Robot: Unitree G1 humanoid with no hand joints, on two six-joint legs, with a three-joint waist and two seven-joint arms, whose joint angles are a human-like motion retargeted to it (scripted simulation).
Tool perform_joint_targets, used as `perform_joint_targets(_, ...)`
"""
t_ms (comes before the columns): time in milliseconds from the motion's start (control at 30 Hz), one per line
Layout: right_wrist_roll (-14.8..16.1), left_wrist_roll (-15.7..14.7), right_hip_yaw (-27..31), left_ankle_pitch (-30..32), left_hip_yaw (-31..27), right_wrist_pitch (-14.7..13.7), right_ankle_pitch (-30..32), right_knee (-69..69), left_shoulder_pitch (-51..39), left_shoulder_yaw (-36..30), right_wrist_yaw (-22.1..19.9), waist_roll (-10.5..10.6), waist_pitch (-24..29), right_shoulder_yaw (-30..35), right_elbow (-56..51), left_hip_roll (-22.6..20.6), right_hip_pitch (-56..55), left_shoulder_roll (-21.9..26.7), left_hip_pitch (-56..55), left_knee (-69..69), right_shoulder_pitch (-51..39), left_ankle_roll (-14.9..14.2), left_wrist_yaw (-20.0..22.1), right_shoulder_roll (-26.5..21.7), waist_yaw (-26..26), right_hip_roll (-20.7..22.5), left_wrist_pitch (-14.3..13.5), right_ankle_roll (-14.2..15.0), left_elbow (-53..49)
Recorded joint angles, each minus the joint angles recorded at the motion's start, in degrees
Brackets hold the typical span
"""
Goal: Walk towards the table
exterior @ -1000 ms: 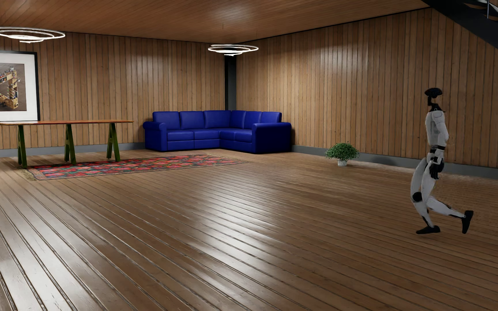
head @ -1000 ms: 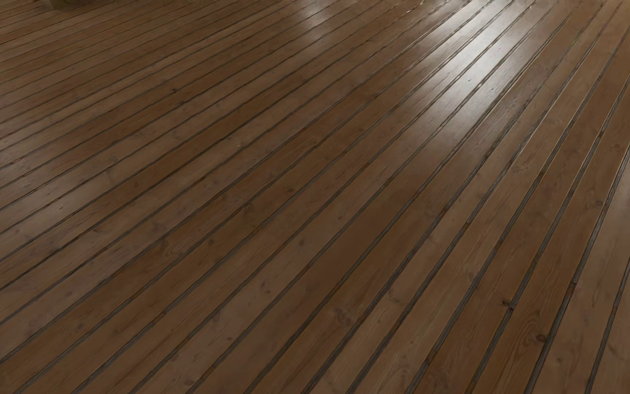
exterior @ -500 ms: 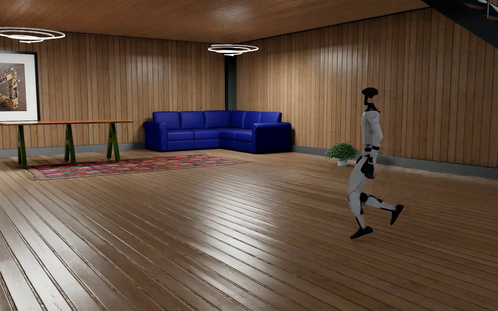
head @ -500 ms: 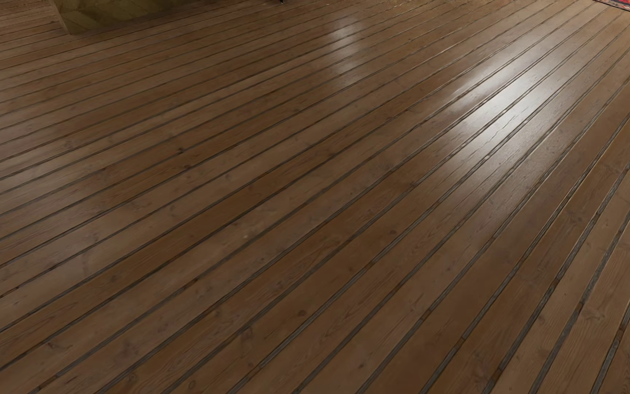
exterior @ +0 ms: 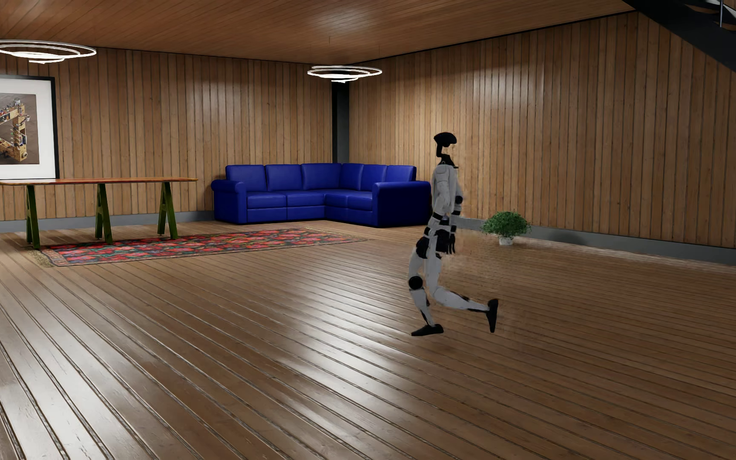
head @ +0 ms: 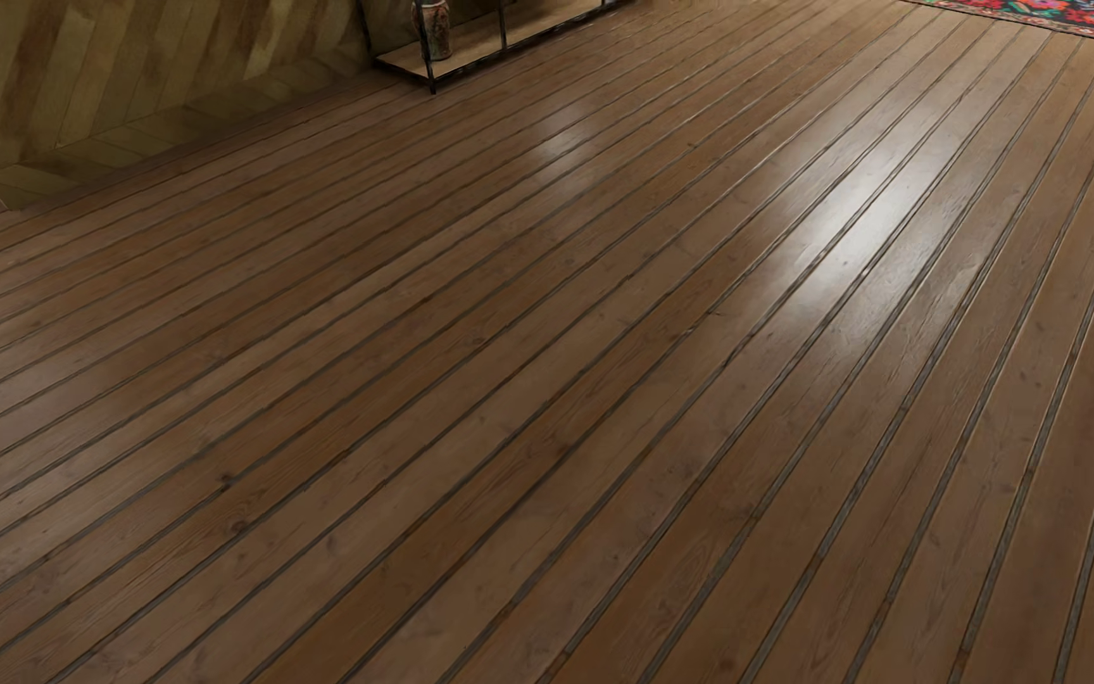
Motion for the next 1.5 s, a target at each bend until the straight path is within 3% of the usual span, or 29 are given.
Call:
perform_joint_targets(67, 0.0, 0.0, 0.0, -4.5, 0.0, 0.0, -0.6, -6.4, 2.9, -0.8, 0.0, -2.8, 0.5, 0.1, -4.9, -4.5, 11.0, -0.3, -12.6, 3.1, -1.3, 0.0, 0.0, -0.3, 7.0, -0.1, 0.0, 0.0, -1.1)
perform_joint_targets(167, 0.0, 0.0, 0.0, 4.7, 0.0, 0.0, -2.1, -16.1, 6.7, -2.6, 0.0, -5.7, 0.9, -2.1, -12.9, -7.3, 27.3, -1.0, -24.0, -27.3, -2.8, 0.0, 0.0, -1.2, 16.0, -2.2, 0.0, 0.0, 3.1)
perform_joint_targets(200, 0.0, 0.0, 0.0, 1.7, 0.0, 0.0, -3.8, -17.5, 7.5, -2.8, 0.0, -5.3, 0.3, -2.7, -14.6, -6.2, 30.6, -1.0, -27.3, -38.1, -4.4, 0.0, 0.0, -1.8, 17.4, -1.9, 0.0, 0.0, 3.0)
perform_joint_targets(267, 0.0, 0.0, 0.0, -24.5, 0.0, 0.0, -7.0, -17.3, 8.4, -3.8, 0.0, -4.6, -0.7, -4.8, -16.7, -3.7, 35.3, -0.8, -31.6, -49.0, -7.3, 0.0, 0.0, -2.7, 20.6, -2.4, 0.0, 0.0, 3.1)
perform_joint_targets(300, 0.0, 0.0, 0.0, -28.5, 0.0, 0.0, -6.5, -16.1, 9.1, -4.5, 0.0, -5.0, -0.6, -5.7, -16.6, -2.5, 37.4, -0.3, -33.0, -48.8, -8.3, 0.0, 0.0, -2.8, 22.3, -3.6, 0.0, 0.0, 2.7)
perform_joint_targets(367, 0.0, 0.0, 0.0, -6.9, 0.0, 0.0, 3.1, -10.9, 10.1, -4.9, 0.0, -6.7, -0.9, -7.7, -14.5, -3.9, 40.9, -0.1, -36.2, -44.0, -7.7, 0.0, 0.0, -2.0, 24.0, -7.3, 0.0, 0.0, 3.5)
perform_joint_targets(400, 0.0, 0.0, 0.0, 3.1, 0.0, 0.0, 13.5, -3.2, 10.3, -5.1, 0.0, -8.9, -1.8, -8.3, -13.1, -7.1, 38.2, -0.2, -37.3, -39.4, -6.4, 0.0, 0.0, -1.3, 23.1, -10.0, 0.0, 0.0, 4.2)
perform_joint_targets(433, 0.0, 0.0, 0.0, 5.0, 0.0, 0.0, 21.8, 7.7, 9.7, -4.1, 0.0, -10.2, -1.9, -4.9, -8.9, -9.0, 34.0, 0.1, -35.9, -35.0, -5.9, 0.0, 0.0, -1.2, 21.5, -10.7, 0.0, 0.0, 6.2)
perform_joint_targets(467, 0.0, 0.0, 0.0, 3.3, 0.0, 0.0, 22.2, 20.7, 8.5, -2.9, 0.0, -11.4, -2.2, -4.7, -8.9, -12.1, 25.8, 0.5, -33.9, -33.7, -4.3, 0.0, 0.0, -1.2, 19.8, -11.6, 0.0, 0.0, 6.2)
perform_joint_targets(533, 0.0, 0.0, 0.0, -3.8, 0.0, 0.0, 5.9, 34.5, 5.4, 0.4, 0.0, -11.3, -0.4, -1.3, -8.1, -14.1, 13.9, 0.4, -21.5, -38.4, -2.6, 0.0, 0.0, -1.6, 13.5, -9.7, 0.0, 0.0, 6.2)
perform_joint_targets(567, 0.0, 0.0, 0.0, -8.1, 0.0, 0.0, 2.3, 34.9, 4.0, -0.3, 0.0, -10.7, -0.2, -0.3, -7.6, -14.1, 7.8, 1.2, -15.0, -41.7, -1.1, 0.0, 0.0, -1.9, 9.9, -8.2, 0.0, 0.0, 4.4)
perform_joint_targets(633, 0.0, 0.0, 0.0, -17.4, 0.0, 0.0, 1.8, 21.9, 2.9, 2.6, 0.0, -8.8, 0.5, 0.0, -4.7, -11.9, -0.1, 2.8, -1.6, -49.2, 1.9, 0.0, 0.0, -2.7, 2.4, -5.9, 0.0, 0.0, -2.7)
perform_joint_targets(733, 0.0, 0.0, 0.0, -32.7, 0.0, 0.0, 3.9, -9.8, -1.2, 6.3, 0.0, -8.3, -1.5, 0.0, -1.0, -9.7, -7.2, 4.2, 11.3, -51.1, 5.2, 0.0, 0.0, -4.0, -4.2, -7.8, 0.0, 0.0, -11.1)
perform_joint_targets(767, 0.0, 0.0, 0.0, -34.1, 0.0, 0.0, 10.0, -17.1, -2.8, 7.9, 0.0, -8.7, -2.4, 0.6, 0.6, -9.4, -7.5, 4.6, 13.7, -51.0, 6.0, 0.0, 0.0, -4.0, -5.3, -8.3, 0.0, 0.0, -12.8)
perform_joint_targets(800, 0.0, 0.0, 0.0, -32.9, 0.0, 0.0, 37.7, -40.2, -4.0, 8.9, 0.0, -9.1, -3.5, 0.3, 1.9, -9.5, -9.3, 4.5, 15.0, -52.0, 6.7, 0.0, 0.0, -4.0, -5.2, -8.5, 0.0, 0.0, -13.6)
perform_joint_targets(833, 0.0, 0.0, 0.0, -28.7, 0.0, 0.0, 13.0, -17.7, -4.0, 10.1, 0.0, -9.3, -2.9, 0.6, 3.6, -8.6, -11.1, 4.4, 17.1, -51.0, 7.0, 0.0, 0.0, -4.0, -4.7, -7.7, 0.0, 0.0, -14.3)
perform_joint_targets(867, 0.0, 0.0, 0.0, -21.6, 0.0, 0.0, 1.3, -10.3, -2.9, 11.4, 0.0, -9.0, -2.4, 1.8, 5.4, -7.0, -11.9, 3.7, 18.5, -46.5, 6.9, 0.0, 0.0, -4.1, -4.3, -6.4, 0.0, 0.0, -13.5)
perform_joint_targets(933, 0.0, 0.0, 0.0, -6.7, 0.0, 0.0, 0.2, 3.5, -0.7, 11.2, 0.0, -7.8, -1.3, 1.3, 7.0, -2.1, -12.1, 1.5, 11.8, -22.8, 5.5, 0.0, 0.0, -3.6, -2.2, -2.3, 0.0, 0.0, -5.9)
perform_joint_targets(967, 0.0, 0.0, 0.0, -6.3, 0.0, 0.0, -2.2, 3.7, -0.1, 9.3, 0.0, -8.7, -0.7, 2.9, 5.7, -2.6, -8.7, 1.7, 4.3, -6.0, 3.5, 0.0, 0.0, -3.5, -1.0, 0.1, 0.0, 0.0, -1.9)
perform_joint_targets(1000, 0.0, 0.0, 0.0, -9.0, 0.0, 0.0, -1.8, 0.9, 0.3, 5.7, 0.0, -9.3, -0.3, 3.5, 2.4, -2.5, -3.8, 2.0, -3.5, 7.0, 2.1, 0.0, 0.0, -3.1, 1.1, 3.0, 0.0, 0.0, 1.5)
perform_joint_targets(1067, 0.0, 0.0, 0.0, -8.7, 0.0, 0.0, 2.2, -7.5, 4.3, 2.5, 0.0, -11.9, -0.1, 1.4, -6.2, -4.7, 9.5, 1.8, -15.9, 11.9, 0.5, 0.0, 0.0, -2.2, 8.1, 4.9, 0.0, 0.0, 5.7)
perform_joint_targets(1133, 0.0, 0.0, 0.0, 0.3, 0.0, 0.0, 6.5, -15.1, 8.4, -0.4, 0.0, -13.5, -0.5, 0.1, -12.6, -6.7, 20.1, 1.6, -26.0, -5.3, -1.7, 0.0, 0.0, -1.5, 15.7, 3.9, 0.0, 0.0, 6.7)
perform_joint_targets(1200, 0.0, 0.0, 0.0, 7.2, 0.0, 0.0, 9.6, -19.6, 12.1, -0.5, 0.0, -13.0, -0.9, -0.4, -18.7, -5.5, 29.2, 0.6, -31.9, -29.8, -4.4, 0.0, 0.0, -1.9, 20.5, 0.8, 0.0, 0.0, 6.3)
perform_joint_targets(1233, 0.0, 0.0, 0.0, 0.0, 0.0, 0.0, 11.9, -20.2, 13.6, -1.0, 0.0, -11.7, -1.4, -0.6, -22.1, -4.3, 33.6, 0.1, -33.6, -40.3, -5.4, 0.0, 0.0, -2.9, 20.8, -0.5, 0.0, 0.0, 5.3)
perform_joint_targets(1300, 0.0, 0.0, 0.0, -23.3, 0.0, 0.0, 17.3, -19.5, 13.5, -0.5, 0.0, -10.4, -2.7, -2.6, -28.3, -1.6, 36.8, -0.9, -38.0, -49.7, -6.0, 0.0, 0.0, -4.3, 23.3, -4.5, 0.0, 0.0, 6.2)
perform_joint_targets(1333, 0.0, 0.0, 0.0, -24.8, 0.0, 0.0, 22.5, -18.5, 13.4, 0.2, 0.0, -10.5, -2.2, -3.4, -29.1, -1.1, 38.9, -0.6, -39.1, -48.9, -6.1, 0.0, 0.0, -4.2, 25.2, -7.1, 0.0, 0.0, 5.7)
perform_joint_targets(1433, 0.0, 0.0, 0.0, 2.4, 0.0, 0.0, 45.0, -5.1, 10.7, 0.9, 0.0, -12.7, -5.5, -3.6, -20.4, -6.7, 35.7, 0.6, -44.7, -36.6, -3.4, 0.0, 0.0, -1.8, 22.6, -10.9, 0.0, 0.0, 8.0)
perform_joint_targets(1467, 0.0, 0.0, 0.0, 2.3, 0.0, 0.0, 43.0, 6.3, 8.8, 0.9, 0.0, -13.6, -3.9, -2.6, -15.8, -9.4, 30.9, 1.3, -42.1, -31.1, -3.2, 0.0, 0.0, -1.2, 20.8, -11.3, 0.0, 0.0, 8.5)
perform_joint_targets(1500, 0.0, 0.0, 0.0, 0.8, 0.0, 0.0, 29.6, 19.7, 6.4, 1.6, 0.0, -13.5, -2.6, -0.3, -11.7, -12.1, 23.4, 1.9, -37.1, -30.5, -3.9, 0.0, 0.0, -0.9, 18.8, -10.4, 0.0, 0.0, 8.3)
